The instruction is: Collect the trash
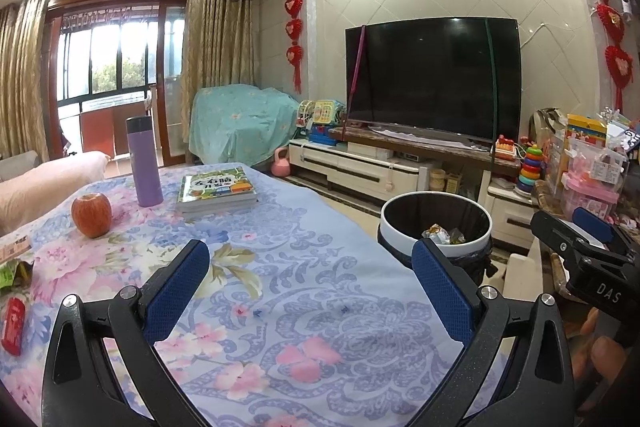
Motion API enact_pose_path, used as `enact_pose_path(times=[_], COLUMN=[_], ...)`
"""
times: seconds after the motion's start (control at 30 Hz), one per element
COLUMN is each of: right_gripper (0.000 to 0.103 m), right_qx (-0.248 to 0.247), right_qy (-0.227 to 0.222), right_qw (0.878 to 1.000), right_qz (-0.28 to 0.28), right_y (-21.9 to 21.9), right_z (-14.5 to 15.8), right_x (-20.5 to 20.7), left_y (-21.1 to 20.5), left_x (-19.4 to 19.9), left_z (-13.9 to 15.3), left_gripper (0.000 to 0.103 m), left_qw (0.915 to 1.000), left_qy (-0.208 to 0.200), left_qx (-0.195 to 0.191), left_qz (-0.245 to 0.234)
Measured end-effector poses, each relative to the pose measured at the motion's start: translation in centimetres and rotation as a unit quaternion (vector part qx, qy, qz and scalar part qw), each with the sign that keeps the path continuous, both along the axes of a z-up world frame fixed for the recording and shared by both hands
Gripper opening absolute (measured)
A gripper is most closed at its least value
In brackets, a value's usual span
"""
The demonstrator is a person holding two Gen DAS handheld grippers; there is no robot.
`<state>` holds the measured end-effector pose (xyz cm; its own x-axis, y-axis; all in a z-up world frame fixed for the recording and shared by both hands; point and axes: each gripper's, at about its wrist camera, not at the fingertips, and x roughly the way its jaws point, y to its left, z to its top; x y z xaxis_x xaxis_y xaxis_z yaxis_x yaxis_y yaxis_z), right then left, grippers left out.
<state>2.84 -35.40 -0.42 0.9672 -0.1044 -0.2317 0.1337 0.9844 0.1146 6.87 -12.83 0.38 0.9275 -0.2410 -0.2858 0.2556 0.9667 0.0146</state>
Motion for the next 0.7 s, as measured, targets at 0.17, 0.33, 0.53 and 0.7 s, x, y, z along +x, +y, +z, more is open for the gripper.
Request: enact_pose_path(times=[0.17,0.33,0.53,0.7], right_gripper=[0.103,0.103,0.103,0.103], right_qx=[0.001,0.002,0.003,0.004], right_qy=[0.000,-0.001,-0.001,-0.002], right_qw=[1.000,1.000,1.000,1.000], right_qz=[0.003,0.003,0.004,0.006], right_y=[-0.05,-0.06,-0.07,-0.05], right_z=[-0.01,0.07,0.08,0.29], right_x=[-0.06,-0.12,-0.14,-0.18], left_y=[0.06,0.07,0.02,-0.01], left_x=[0.01,0.04,0.01,0.00], left_z=[0.01,0.03,0.01,-0.02], left_gripper=[0.103,0.103,0.103,0.103], left_qw=[1.0000,1.0000,1.0000,1.0000], left_qy=[0.000,0.001,0.002,0.003], left_qx=[0.001,0.001,0.002,0.001], left_qz=[-0.002,-0.005,-0.005,-0.006])
